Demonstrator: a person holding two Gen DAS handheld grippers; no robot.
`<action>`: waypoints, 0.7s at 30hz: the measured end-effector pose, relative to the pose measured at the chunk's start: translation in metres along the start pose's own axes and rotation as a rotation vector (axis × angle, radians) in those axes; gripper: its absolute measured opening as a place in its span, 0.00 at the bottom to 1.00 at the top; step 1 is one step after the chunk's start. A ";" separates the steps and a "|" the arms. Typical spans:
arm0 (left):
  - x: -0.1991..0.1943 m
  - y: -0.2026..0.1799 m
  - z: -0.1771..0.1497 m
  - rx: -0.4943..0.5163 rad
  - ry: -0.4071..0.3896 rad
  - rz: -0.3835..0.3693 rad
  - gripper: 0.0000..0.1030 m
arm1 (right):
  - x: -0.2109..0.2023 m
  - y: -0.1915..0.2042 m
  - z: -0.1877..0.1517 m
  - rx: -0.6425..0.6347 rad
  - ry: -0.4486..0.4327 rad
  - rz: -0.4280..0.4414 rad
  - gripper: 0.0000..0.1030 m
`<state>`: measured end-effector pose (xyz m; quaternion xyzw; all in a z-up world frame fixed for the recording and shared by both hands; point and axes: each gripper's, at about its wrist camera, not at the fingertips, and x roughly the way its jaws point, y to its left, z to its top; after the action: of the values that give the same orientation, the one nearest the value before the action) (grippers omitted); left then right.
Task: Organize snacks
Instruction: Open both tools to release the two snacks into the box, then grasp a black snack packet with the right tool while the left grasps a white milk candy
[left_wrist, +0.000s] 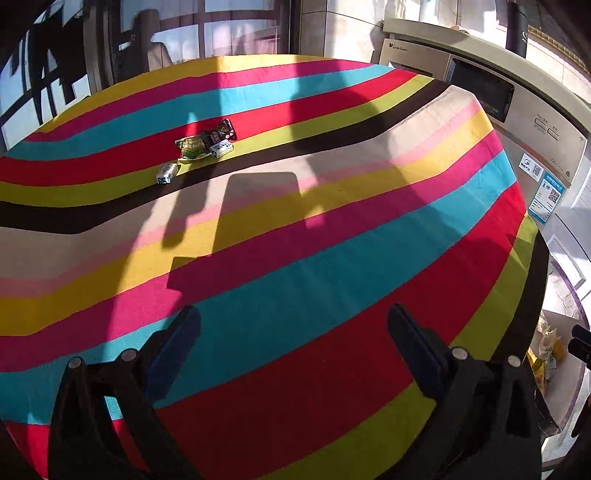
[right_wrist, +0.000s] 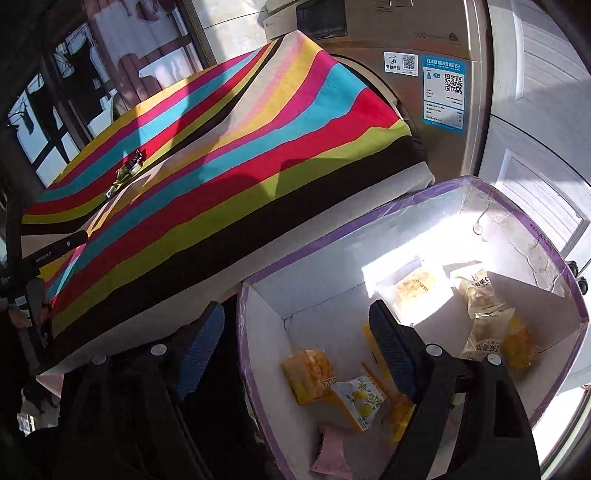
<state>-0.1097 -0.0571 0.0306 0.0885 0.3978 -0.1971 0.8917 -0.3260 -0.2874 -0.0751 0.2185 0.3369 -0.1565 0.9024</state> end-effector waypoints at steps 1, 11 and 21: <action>0.002 0.023 0.002 -0.023 -0.001 0.048 0.98 | 0.005 0.014 0.003 -0.035 0.006 0.022 0.80; 0.042 0.152 0.025 -0.349 0.080 0.122 0.98 | 0.084 0.173 0.076 -0.321 0.071 0.174 0.84; 0.044 0.137 0.023 -0.295 0.096 0.181 0.98 | 0.246 0.280 0.214 -0.062 0.146 0.296 0.84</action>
<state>-0.0094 0.0476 0.0138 0.0013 0.4552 -0.0511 0.8889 0.0878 -0.1881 -0.0157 0.2486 0.3706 0.0049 0.8949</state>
